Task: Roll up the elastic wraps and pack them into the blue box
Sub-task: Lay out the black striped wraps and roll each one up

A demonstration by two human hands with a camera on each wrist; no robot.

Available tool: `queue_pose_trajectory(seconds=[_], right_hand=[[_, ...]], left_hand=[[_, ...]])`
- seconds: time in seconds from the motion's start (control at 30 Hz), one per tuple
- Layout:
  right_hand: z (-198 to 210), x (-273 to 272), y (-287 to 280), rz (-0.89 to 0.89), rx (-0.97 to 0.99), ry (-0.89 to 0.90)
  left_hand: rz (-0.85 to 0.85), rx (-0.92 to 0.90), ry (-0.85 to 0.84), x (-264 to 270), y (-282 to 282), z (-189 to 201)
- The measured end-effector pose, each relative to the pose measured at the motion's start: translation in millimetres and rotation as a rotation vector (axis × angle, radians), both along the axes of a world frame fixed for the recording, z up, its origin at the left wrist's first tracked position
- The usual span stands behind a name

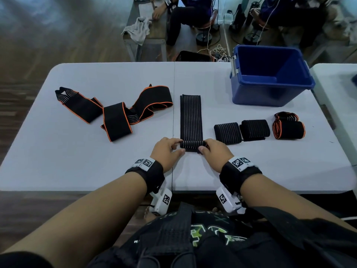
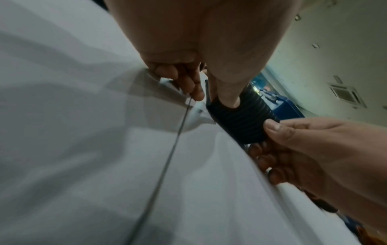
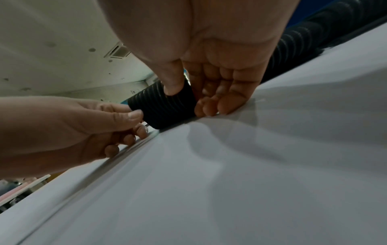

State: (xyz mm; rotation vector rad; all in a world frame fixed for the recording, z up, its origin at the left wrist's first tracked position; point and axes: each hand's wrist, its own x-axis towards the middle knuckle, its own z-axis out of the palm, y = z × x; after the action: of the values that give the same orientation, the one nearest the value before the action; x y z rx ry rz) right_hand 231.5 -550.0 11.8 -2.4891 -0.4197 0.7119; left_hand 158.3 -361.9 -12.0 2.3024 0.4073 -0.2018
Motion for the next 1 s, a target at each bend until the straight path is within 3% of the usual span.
queue_pose_trajectory(seconds=[0.3,0.47,0.63,0.8,1.0], right_hand=[[2,7,0,-0.071,-0.101,-0.011],[3,2,1,-0.163,0.012,-0.03],[2,-2,0,-0.032,-0.006,-0.121],[-5,-2,-10,-0.014,0.086,-0.059],[-12,2,-9,0.081,-0.004,-0.057]], left_hand=[[0.102,0.013,0.034,6,-9,7],[0.18,-0.045,-0.007,5,-10,5],[0.052,0.048,-0.083,-1,-12,6],[-0.034,0.118,-0.122,-6,-8,5],[-0.119,0.208,-0.082,-5,-7,3]])
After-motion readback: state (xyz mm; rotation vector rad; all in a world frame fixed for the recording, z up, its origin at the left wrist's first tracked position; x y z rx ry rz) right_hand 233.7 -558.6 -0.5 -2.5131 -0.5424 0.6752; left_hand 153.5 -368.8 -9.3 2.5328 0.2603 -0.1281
